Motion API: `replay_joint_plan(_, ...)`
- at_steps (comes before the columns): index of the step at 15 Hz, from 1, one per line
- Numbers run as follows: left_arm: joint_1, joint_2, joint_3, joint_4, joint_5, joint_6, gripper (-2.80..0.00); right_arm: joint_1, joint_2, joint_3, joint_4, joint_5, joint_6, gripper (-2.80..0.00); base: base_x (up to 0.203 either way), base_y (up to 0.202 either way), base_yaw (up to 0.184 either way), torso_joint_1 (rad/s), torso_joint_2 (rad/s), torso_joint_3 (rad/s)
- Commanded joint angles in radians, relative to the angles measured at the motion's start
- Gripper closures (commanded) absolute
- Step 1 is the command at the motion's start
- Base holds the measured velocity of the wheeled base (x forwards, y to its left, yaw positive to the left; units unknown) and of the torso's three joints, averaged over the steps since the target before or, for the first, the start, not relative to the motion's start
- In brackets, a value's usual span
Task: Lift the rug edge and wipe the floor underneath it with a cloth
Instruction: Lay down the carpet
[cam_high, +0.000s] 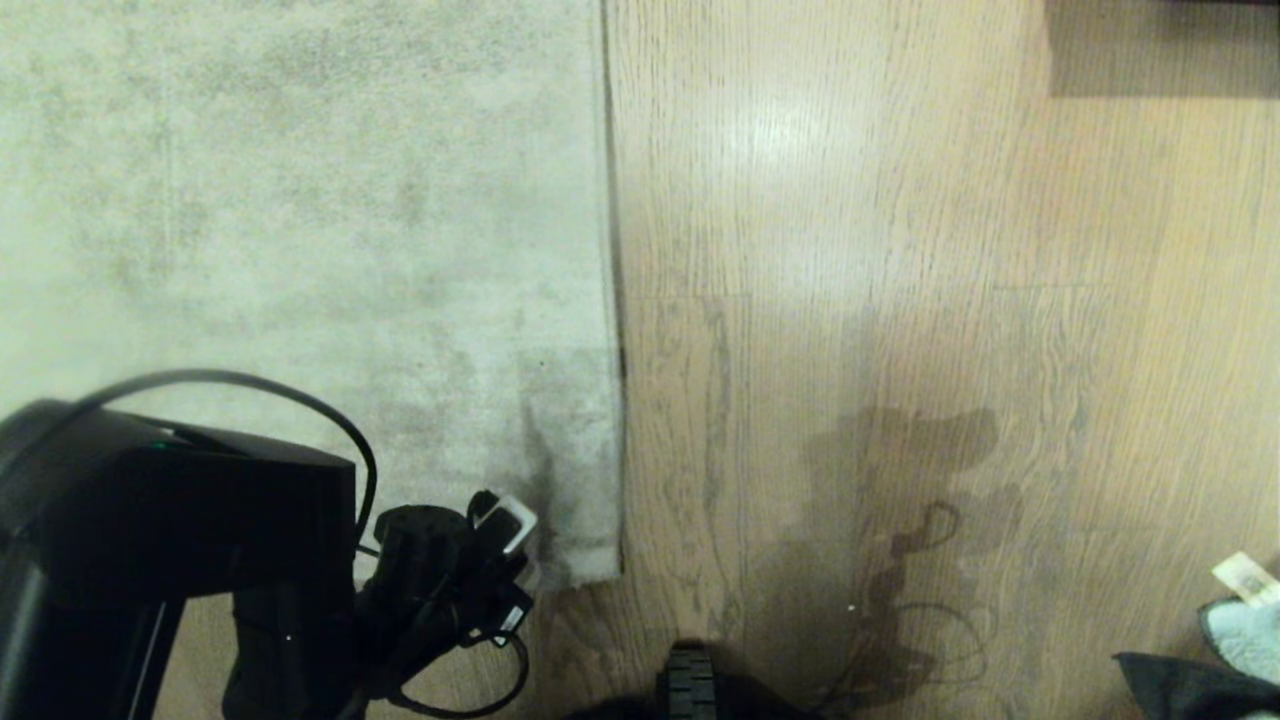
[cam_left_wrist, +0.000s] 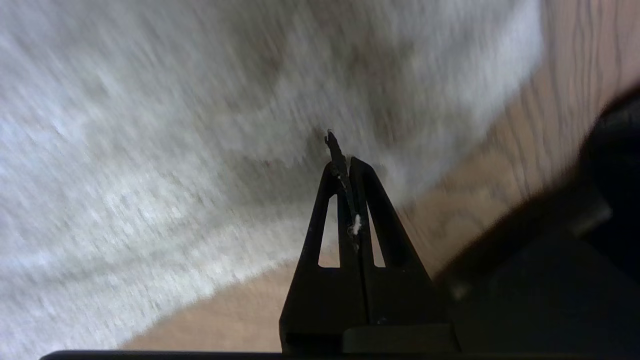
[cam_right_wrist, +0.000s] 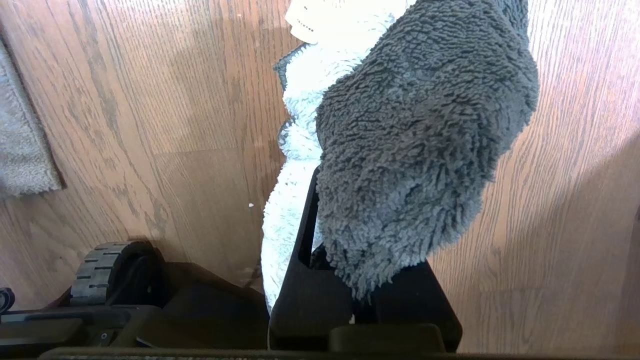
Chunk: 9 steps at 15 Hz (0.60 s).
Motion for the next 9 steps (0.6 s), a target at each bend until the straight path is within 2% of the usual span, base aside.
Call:
replay_joint_plan(1,0.0,0.017,0.007,-0.03,0.001,0.006,0.0,-0.001,0.002,0.0,0.0,0.0,0.001,0.0,0.0,0.0,0.0,0.0,0.0,0.0)
replay_joint_plan(3,0.0,0.045,0.006,-0.069,0.0,0.01,0.0,0.001,0.002,0.0,0.0,0.0,0.001,0.0,0.0,0.0,0.0,0.0,0.0,0.0)
replay_joint_plan(6,0.01,0.092,0.003,-0.145,0.001,0.054,0.0,0.001,0.002,0.0,0.0,0.0,0.001,0.0,0.0,0.0,0.0,0.0,0.0,0.0)
replay_joint_plan(9,0.002,0.148,-0.01,-0.213,-0.001,0.059,0.0,0.001,0.002,0.0,0.0,0.0,0.001,0.0,0.0,0.0,0.0,0.0,0.0,0.0)
